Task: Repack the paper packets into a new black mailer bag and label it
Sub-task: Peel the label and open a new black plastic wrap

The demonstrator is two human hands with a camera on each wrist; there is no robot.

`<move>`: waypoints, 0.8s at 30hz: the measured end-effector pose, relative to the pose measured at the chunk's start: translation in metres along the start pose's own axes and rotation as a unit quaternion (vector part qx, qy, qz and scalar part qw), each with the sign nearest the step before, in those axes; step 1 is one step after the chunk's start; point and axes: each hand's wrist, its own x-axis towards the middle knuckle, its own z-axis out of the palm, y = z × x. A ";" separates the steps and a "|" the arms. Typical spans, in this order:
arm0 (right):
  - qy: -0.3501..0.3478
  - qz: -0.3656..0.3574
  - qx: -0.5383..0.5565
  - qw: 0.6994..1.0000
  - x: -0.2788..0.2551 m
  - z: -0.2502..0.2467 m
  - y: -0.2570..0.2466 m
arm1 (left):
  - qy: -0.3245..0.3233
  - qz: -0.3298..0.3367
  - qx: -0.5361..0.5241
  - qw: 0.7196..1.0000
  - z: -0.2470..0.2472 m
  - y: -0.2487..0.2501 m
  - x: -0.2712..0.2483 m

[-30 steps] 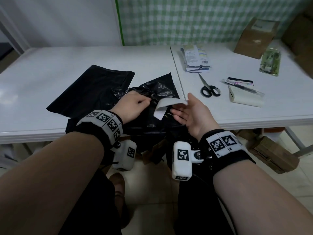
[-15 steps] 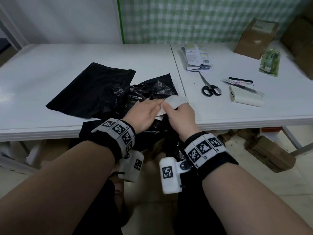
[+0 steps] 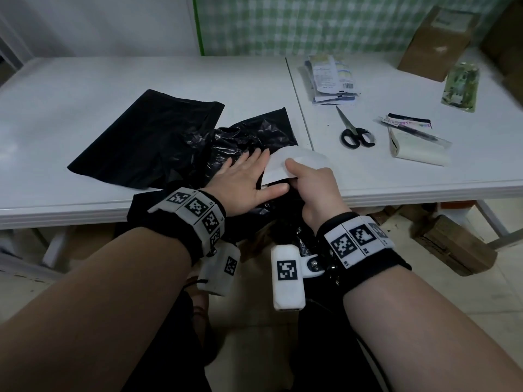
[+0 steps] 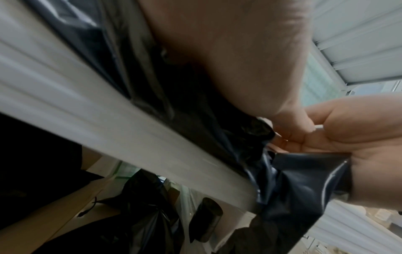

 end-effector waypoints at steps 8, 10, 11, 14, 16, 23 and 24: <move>0.009 0.022 0.088 0.996 -0.005 -0.007 -0.003 | -0.010 -0.006 0.023 1.000 -0.002 0.004 -0.002; 0.014 0.035 0.106 0.994 -0.005 -0.008 -0.003 | -0.012 -0.008 0.025 1.000 -0.003 0.005 -0.003; 0.014 0.040 0.114 0.993 -0.004 -0.008 -0.003 | -0.012 -0.009 0.026 1.000 -0.003 0.006 -0.003; 0.023 0.044 0.135 0.990 -0.001 -0.006 -0.001 | -0.013 -0.011 0.029 0.999 -0.004 0.007 -0.003; 0.032 0.043 0.147 0.988 0.000 -0.006 0.000 | -0.013 -0.013 0.031 0.999 -0.004 0.007 -0.003; 0.043 0.038 0.187 0.981 0.004 -0.008 0.003 | -0.012 -0.019 0.040 0.999 -0.003 0.008 -0.001; 0.045 0.038 0.190 0.980 0.005 -0.008 0.003 | -0.012 -0.019 0.041 0.999 -0.003 0.008 -0.001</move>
